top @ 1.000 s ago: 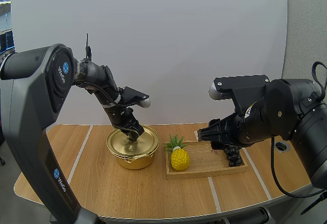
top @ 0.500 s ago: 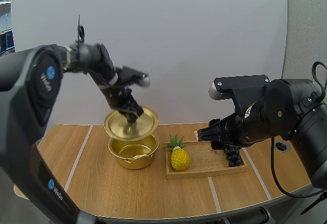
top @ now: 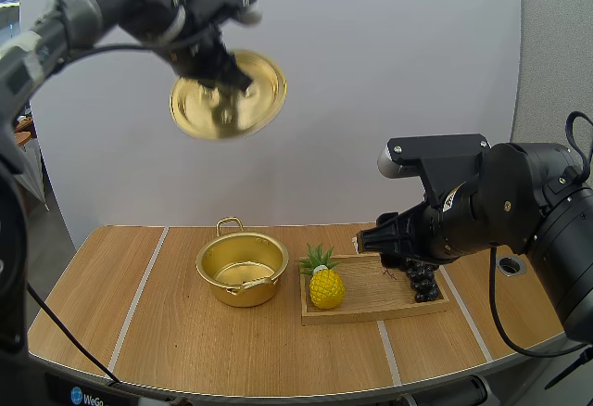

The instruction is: Open the pot, put the grape inside, and close it

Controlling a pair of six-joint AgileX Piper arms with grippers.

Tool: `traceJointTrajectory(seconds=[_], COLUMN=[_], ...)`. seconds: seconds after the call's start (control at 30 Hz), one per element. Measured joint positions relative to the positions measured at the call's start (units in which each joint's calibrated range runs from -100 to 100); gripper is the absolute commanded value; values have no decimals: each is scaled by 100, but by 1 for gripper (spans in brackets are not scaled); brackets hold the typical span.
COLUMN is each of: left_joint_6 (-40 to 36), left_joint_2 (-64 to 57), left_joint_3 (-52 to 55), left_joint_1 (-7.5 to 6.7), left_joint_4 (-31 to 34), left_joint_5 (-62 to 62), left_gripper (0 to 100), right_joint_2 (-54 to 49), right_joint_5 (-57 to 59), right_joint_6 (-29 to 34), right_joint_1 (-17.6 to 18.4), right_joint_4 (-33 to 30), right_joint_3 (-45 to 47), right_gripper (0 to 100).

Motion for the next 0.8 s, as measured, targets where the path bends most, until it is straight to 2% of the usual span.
traceJointTrajectory(seconds=[0.2,0.33,0.5,0.63,0.8], left_joint_6=[-424,-468,-468,-468,-468], left_joint_2=[-42,-42,-55,-55,-55], left_joint_3=[-1127,-1680,-1972,-1985,-1985], left_joint_1=[0,0,0,0,0], left_joint_4=[40,88,88,99,110], left_joint_5=[-865,-1354,-2506,-3616,-4174], left_gripper=[0,0,0,0,0], right_joint_2=[0,119,694,1265,1939], right_joint_5=[-80,-80,-263,-703,-1506], right_joint_6=[-3,235,650,733,754], right_joint_1=[0,0,0,0,-6], right_joint_4=[-224,-479,-1009,-1078,-1125], right_joint_3=[0,0,0,0,0], right_gripper=[100,100,100,100,100])
